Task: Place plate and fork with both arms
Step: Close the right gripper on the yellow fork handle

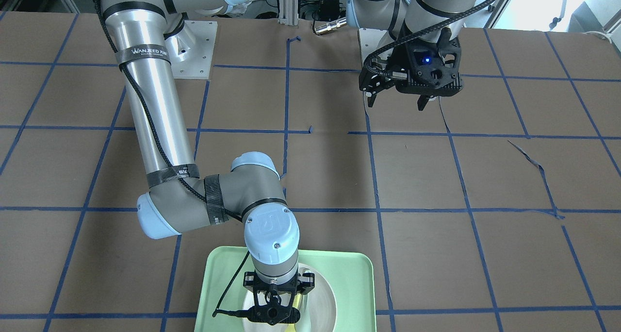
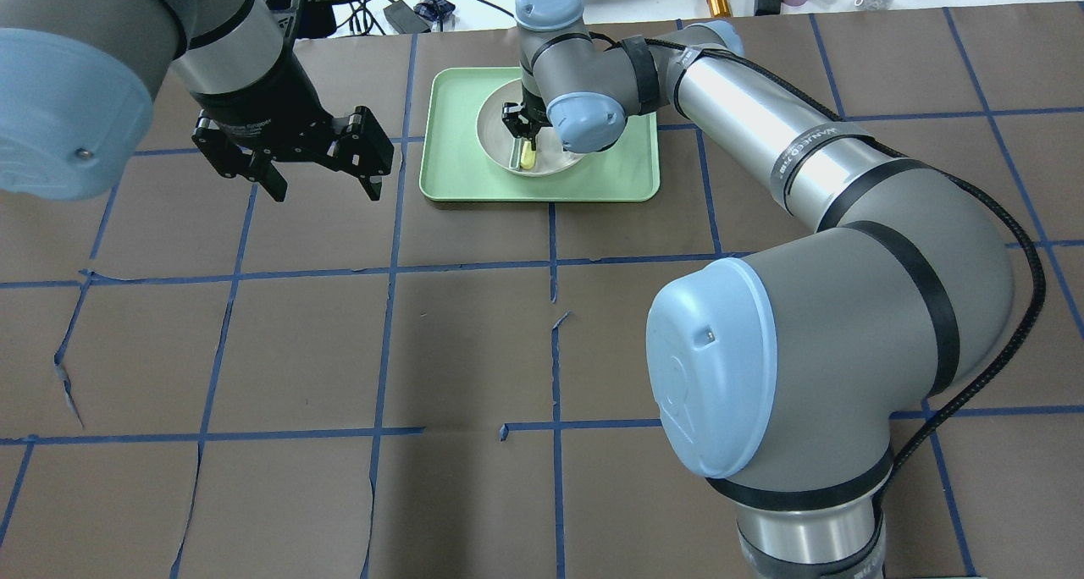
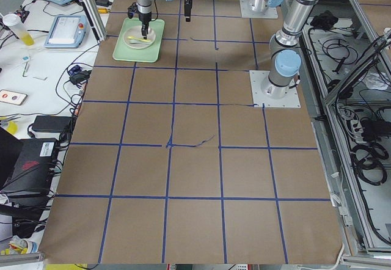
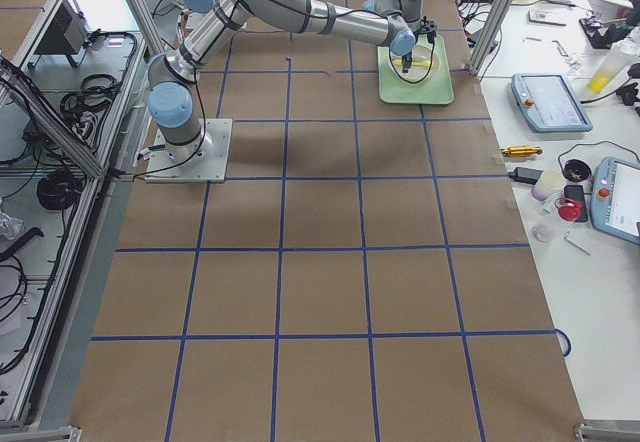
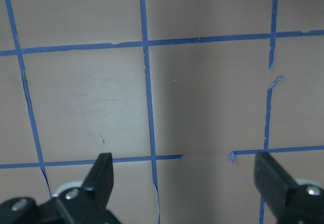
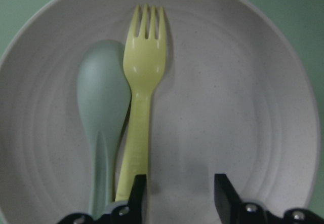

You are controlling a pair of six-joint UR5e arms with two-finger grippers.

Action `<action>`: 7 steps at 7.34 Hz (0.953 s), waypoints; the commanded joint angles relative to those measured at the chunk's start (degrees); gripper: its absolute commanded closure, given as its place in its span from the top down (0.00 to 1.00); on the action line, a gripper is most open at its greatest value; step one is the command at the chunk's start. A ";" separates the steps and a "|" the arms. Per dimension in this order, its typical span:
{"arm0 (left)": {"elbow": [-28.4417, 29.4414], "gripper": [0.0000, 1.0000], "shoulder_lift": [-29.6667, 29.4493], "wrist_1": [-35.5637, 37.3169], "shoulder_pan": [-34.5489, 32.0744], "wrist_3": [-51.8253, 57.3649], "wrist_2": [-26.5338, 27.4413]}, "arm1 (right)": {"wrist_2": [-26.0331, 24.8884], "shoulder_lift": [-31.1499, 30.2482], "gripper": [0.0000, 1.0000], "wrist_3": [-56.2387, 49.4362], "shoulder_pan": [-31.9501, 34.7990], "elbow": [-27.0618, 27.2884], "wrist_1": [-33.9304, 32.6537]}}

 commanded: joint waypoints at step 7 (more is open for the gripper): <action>0.00 1.00 0.00 0.00 0.00 0.00 0.00 | 2.03 0.83 0.79 5.87 0.00 -0.12 -0.16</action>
